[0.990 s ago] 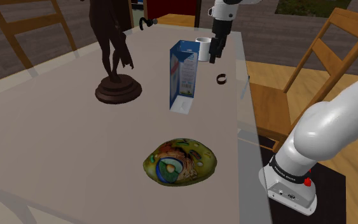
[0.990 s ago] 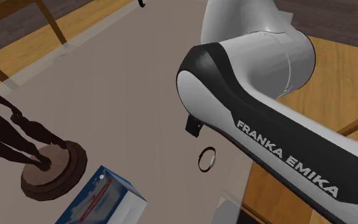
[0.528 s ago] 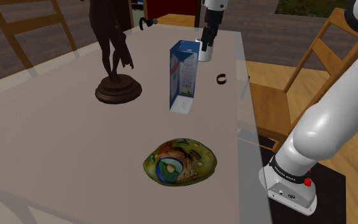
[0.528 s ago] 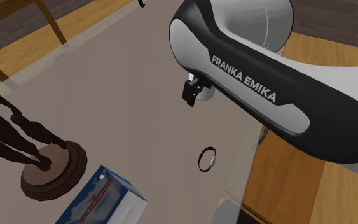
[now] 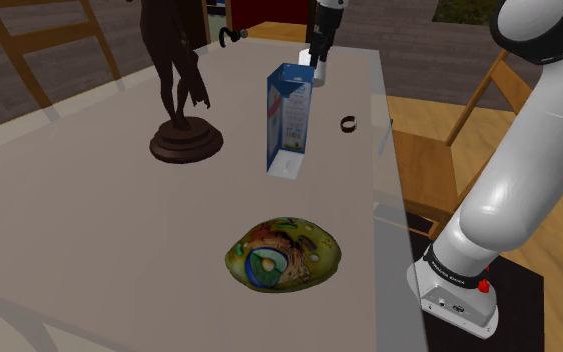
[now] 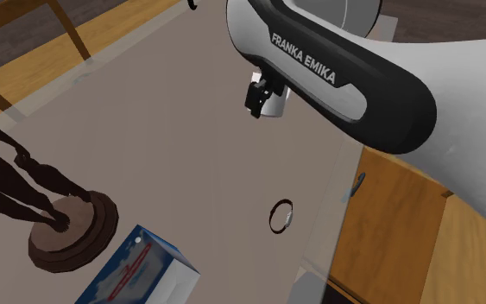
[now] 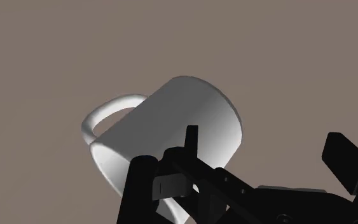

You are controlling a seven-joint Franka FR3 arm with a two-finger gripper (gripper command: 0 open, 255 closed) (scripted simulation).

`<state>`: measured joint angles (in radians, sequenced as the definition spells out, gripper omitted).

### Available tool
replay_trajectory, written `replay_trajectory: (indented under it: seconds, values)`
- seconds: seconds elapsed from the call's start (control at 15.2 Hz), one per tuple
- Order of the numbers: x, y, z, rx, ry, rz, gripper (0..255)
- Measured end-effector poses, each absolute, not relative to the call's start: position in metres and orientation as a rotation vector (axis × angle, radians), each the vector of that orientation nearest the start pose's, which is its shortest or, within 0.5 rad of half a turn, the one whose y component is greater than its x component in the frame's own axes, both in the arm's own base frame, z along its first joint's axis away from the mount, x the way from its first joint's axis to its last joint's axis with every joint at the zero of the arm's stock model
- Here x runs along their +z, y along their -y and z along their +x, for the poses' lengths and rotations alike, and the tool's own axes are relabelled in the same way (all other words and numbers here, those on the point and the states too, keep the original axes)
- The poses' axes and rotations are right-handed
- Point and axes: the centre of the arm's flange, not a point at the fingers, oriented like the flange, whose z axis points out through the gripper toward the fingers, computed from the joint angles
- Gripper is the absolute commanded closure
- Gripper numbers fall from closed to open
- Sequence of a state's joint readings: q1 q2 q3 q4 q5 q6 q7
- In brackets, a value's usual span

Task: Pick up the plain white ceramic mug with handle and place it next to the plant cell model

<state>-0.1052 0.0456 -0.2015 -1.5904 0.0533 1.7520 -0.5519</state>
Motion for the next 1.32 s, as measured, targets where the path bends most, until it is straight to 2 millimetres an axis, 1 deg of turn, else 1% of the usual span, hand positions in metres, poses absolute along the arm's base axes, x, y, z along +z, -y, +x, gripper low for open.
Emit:
replay_trajectory:
  seconds: [0.13, 0.33, 0.46, 0.53, 0.59, 0.73, 0.79, 0.92, 1.06, 1.32]
  values:
    - [0.604, 0.167, 0.56, -0.217, 0.379, -3.124, 0]
    - [0.602, 0.172, 0.556, -0.27, 0.383, -3.131, 0]
    - [0.601, 0.171, 0.564, -0.302, 0.383, -3.139, 0]
    - [0.6, 0.173, 0.561, -0.309, 0.383, -3.14, 0]
    - [0.6, 0.17, 0.561, -0.313, 0.382, -3.141, 0]
    - [0.599, 0.169, 0.562, -0.312, 0.383, -3.141, 0]
    - [0.597, 0.167, 0.562, -0.277, 0.381, -3.136, 255]
    - [0.6, 0.165, 0.56, -0.252, 0.382, -3.129, 255]
    - [0.587, 0.165, 0.56, -0.203, 0.377, -3.123, 255]
    - [0.583, 0.164, 0.56, -0.182, 0.375, -3.12, 255]
